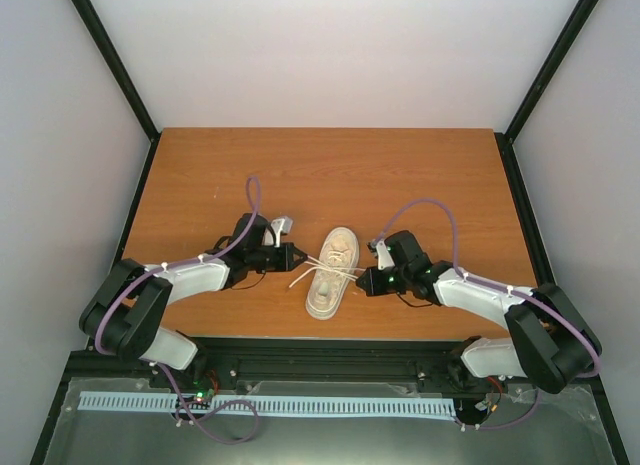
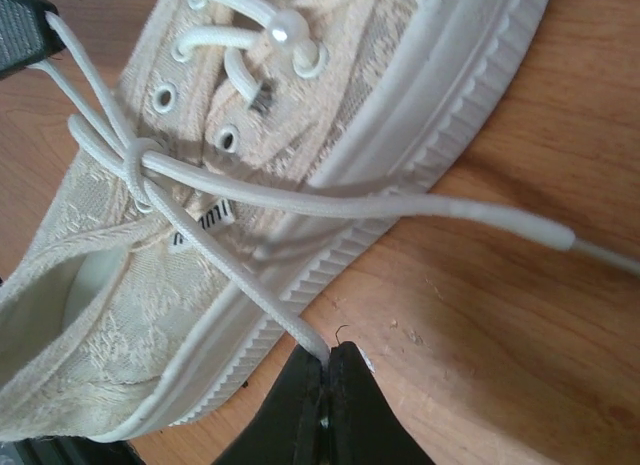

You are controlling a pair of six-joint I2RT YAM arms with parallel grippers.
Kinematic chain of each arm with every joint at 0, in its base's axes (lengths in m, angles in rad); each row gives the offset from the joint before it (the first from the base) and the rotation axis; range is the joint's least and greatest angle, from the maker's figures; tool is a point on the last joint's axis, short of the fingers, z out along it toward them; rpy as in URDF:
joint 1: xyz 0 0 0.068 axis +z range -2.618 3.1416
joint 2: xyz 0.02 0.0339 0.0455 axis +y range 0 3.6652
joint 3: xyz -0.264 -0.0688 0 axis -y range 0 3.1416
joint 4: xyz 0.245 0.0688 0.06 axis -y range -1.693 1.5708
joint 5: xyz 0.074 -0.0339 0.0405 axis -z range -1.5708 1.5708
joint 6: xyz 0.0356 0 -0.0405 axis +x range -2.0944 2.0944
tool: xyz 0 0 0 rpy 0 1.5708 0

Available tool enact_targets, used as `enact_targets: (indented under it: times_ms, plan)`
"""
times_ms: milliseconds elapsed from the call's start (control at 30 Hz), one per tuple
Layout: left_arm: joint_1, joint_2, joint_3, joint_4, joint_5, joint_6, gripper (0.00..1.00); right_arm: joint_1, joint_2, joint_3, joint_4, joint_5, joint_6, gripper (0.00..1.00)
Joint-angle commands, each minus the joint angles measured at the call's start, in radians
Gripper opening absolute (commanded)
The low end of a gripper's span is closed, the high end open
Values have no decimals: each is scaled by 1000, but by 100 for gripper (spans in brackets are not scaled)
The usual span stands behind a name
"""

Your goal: Tie the shoes

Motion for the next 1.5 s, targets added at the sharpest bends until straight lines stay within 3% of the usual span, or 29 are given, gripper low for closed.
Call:
enact_targets:
  times_ms: [0,300,333,433,467,500,533,700,800,900,1000,1100,1167,1267,1467]
  plan:
    - [51,-1,-17,-21,-122,-14,1,0,14,-57,-83,75,32,3]
    - [59,-13,-11,19,-60,7,1,0,-66,-67,-9,-27,7,4]
    - [59,-25,6,8,-50,17,7,0,-90,-52,-20,-37,-7,16]
    - [59,-84,62,-44,-61,62,70,0,-168,3,-74,8,-36,92]
    - [59,-108,86,-67,-74,79,85,0,-188,23,-85,27,-44,99]
    - [59,-128,113,-95,-86,101,97,0,-197,50,-97,46,-54,100]
    - [59,-141,145,-121,-97,122,99,0,-200,79,-111,70,-64,100]
    - [76,-112,296,-213,-140,182,100,-43,-104,260,-141,204,-90,100]
    - [192,-67,308,-144,-95,144,100,-144,-58,314,-81,203,-105,100]
    - [391,-84,241,-40,-38,67,100,-293,-64,313,-32,219,-131,100]
    - [592,-149,145,-5,-49,32,100,-481,-121,238,52,238,-137,100]
    - [745,-232,51,-10,-166,50,100,-652,-215,105,193,249,-108,100]
    - [772,-294,-8,-16,-323,96,100,-726,-264,18,284,284,-106,100]
    - [773,-350,-102,39,-468,134,100,-735,-303,-76,383,453,-131,100]
    - [771,-302,-151,150,-491,186,100,-730,-231,-244,715,634,-170,100]
